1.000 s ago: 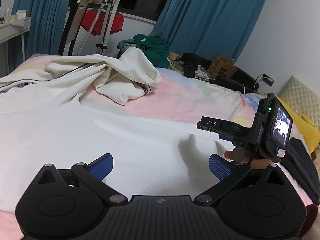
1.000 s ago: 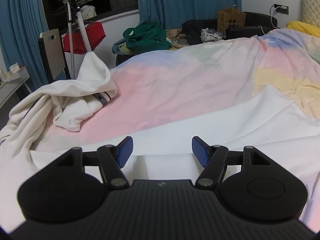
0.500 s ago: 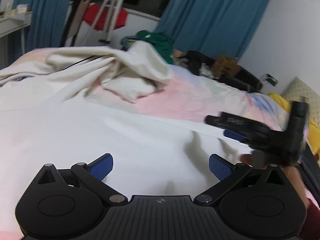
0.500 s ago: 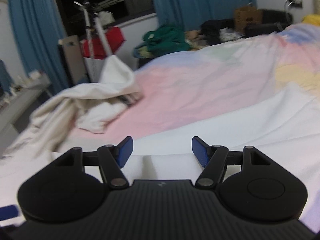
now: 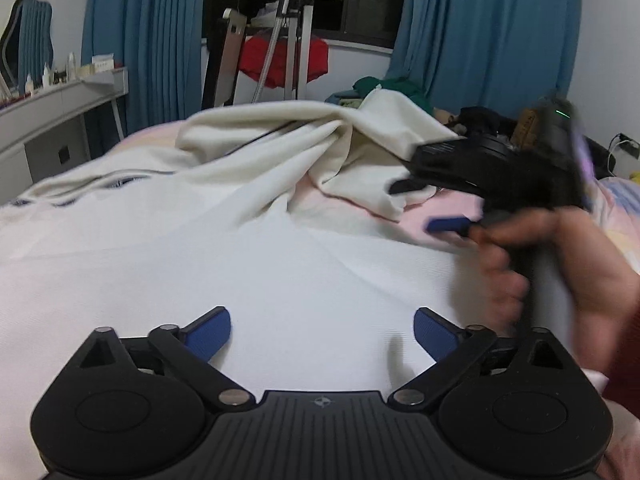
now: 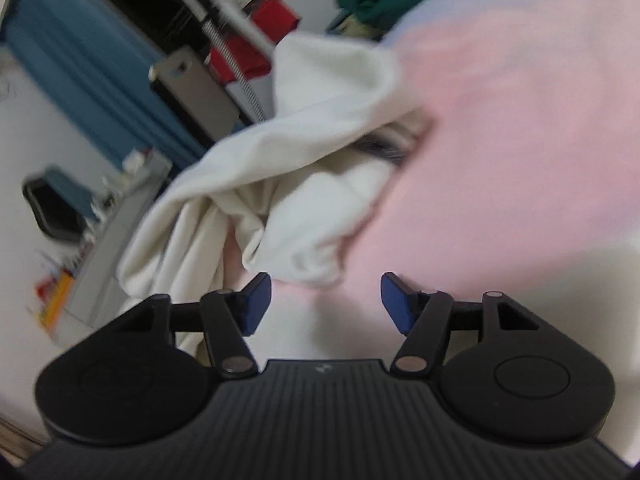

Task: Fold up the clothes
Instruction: 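Grasp the sweatpants fabric with the right gripper and pull it toward the left gripper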

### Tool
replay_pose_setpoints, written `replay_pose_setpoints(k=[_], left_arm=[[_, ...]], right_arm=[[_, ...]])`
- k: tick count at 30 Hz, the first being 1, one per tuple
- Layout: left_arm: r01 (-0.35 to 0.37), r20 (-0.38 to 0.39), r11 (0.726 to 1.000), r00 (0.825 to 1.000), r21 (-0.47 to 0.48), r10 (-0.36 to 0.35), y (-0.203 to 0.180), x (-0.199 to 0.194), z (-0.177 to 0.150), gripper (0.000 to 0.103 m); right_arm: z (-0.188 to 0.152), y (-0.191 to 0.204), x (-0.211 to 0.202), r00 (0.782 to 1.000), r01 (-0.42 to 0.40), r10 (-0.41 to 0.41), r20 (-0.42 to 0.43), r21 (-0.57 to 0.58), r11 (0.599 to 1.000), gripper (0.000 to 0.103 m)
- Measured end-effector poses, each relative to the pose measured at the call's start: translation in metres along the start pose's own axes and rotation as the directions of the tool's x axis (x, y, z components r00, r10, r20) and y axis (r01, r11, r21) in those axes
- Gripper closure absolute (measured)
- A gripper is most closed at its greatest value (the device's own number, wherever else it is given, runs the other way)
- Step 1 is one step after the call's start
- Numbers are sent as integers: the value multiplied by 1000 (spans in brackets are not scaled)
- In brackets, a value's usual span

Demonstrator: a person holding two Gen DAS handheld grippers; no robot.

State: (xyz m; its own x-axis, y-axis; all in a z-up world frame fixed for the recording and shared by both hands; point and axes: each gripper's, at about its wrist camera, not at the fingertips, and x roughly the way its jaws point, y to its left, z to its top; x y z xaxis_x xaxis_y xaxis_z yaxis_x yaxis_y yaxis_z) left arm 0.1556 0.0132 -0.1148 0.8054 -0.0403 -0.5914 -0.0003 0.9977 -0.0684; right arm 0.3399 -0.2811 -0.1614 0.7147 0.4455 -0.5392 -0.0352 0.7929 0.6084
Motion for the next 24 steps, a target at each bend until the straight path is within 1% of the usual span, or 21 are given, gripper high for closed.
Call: replay_pose_setpoints(k=[1, 2, 3, 4, 5, 6, 7, 9, 13, 15, 16, 18, 22, 24], left_arm=[[-3, 1, 1000, 1000, -1, 3, 2, 4, -1, 8], [-10, 2, 1000, 1000, -2, 10, 3, 8, -2, 8], [-14, 2, 1000, 1000, -4, 14, 4, 11, -2, 8], [-8, 2, 1000, 1000, -12, 8, 6, 13, -3, 7], [-2, 1, 1000, 1000, -18, 2, 7, 15, -3, 7], [0, -1, 1000, 1000, -19, 0, 7, 16, -3, 7], [3, -3, 1000, 1000, -20, -3, 8, 17, -3, 7], [8, -8, 1000, 1000, -22, -8, 8, 20, -3, 7], [12, 3, 1000, 1000, -25, -12, 8, 14, 0, 5], [9, 29, 1000, 1000, -12, -9, 5, 8, 1, 3], [9, 41, 1000, 999, -6, -9, 4, 6, 1, 3], [19, 54, 1000, 998, -2, -19, 2, 2, 2, 2], [32, 46, 999, 998, -15, -32, 3, 1, 4, 2], [25, 39, 1000, 999, -14, -25, 4, 3, 4, 2]], right_arm=[[1, 8, 13, 1000, 12, -12, 3, -31, 999, 39], [2, 14, 25, 1000, 27, -26, 10, -55, 998, 42], [3, 20, 37, 999, 42, -41, 16, -79, 996, 50], [4, 24, 45, 997, 76, -74, 22, -101, 992, 56], [5, 28, 54, 994, 111, -108, 29, -123, 986, 69], [7, 30, 55, 992, 125, -121, 38, -132, 983, 75], [9, 32, 57, 990, 138, -132, 48, -142, 980, 77], [15, 32, 48, 987, 153, -145, 67, -143, 978, 85], [39, 25, 9, 968, 232, -207, 142, -195, 953, 87], [53, 20, -12, 954, 278, -239, 182, -225, 934, 87], [62, 16, -24, 942, 312, -267, 203, -241, 919, 87], [81, 8, -50, 915, 383, -321, 244, -277, 881, 87], [111, 0, -86, 879, 462, -368, 304, -352, 814, 87], [112, 4, -91, 847, 526, -400, 350, -441, 727, 87]])
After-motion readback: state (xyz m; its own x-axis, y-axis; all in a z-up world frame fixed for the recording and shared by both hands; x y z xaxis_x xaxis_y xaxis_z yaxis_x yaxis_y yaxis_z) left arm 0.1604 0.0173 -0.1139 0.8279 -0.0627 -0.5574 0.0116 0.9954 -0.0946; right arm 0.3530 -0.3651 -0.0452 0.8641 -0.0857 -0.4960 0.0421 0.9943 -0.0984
